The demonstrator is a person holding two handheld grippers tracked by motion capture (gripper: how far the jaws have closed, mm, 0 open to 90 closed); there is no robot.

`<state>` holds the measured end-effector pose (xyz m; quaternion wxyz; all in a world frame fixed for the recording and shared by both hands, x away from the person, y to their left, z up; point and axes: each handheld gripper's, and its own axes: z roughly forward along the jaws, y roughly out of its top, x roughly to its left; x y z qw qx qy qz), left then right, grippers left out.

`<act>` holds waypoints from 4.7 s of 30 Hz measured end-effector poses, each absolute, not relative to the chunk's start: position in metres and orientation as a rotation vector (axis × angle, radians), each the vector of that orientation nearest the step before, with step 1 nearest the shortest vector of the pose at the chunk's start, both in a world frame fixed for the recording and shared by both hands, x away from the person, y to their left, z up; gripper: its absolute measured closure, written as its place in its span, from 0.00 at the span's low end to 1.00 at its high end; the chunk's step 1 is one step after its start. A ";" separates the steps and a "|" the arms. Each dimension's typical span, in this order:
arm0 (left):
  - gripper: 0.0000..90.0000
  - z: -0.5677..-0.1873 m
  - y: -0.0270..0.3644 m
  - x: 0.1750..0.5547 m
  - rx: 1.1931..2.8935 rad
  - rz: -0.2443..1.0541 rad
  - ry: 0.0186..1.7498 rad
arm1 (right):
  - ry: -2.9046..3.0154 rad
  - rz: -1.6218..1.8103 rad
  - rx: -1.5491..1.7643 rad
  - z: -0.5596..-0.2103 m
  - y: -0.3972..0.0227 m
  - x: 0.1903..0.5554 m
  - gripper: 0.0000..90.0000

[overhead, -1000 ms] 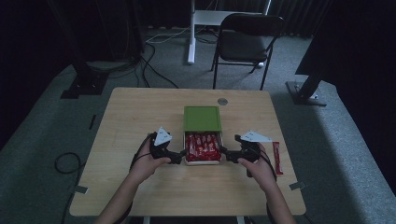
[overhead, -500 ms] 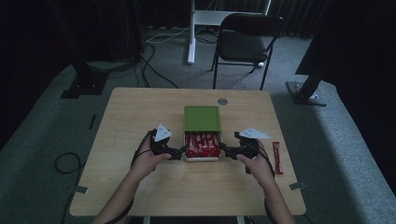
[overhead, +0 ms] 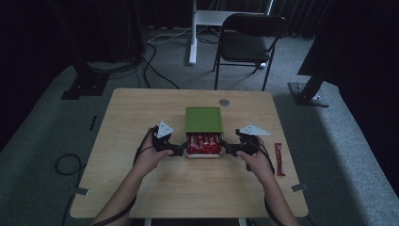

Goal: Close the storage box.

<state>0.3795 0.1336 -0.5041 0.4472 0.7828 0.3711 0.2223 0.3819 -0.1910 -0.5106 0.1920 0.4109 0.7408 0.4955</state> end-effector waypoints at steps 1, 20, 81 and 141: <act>0.01 -0.504 0.134 0.381 1.935 0.552 0.922 | 2.076 1.390 1.155 -0.511 -0.191 0.383 0.12; 0.01 -0.507 0.133 0.393 1.907 0.572 0.954 | 2.038 1.374 1.176 -0.511 -0.188 0.396 0.12; 0.01 -0.506 0.164 0.355 1.934 0.538 0.978 | 1.981 1.374 1.141 -0.501 -0.213 0.363 0.14; 0.01 -0.563 0.282 0.299 1.865 0.604 1.445 | 1.938 0.985 1.492 -0.575 -0.287 0.343 0.15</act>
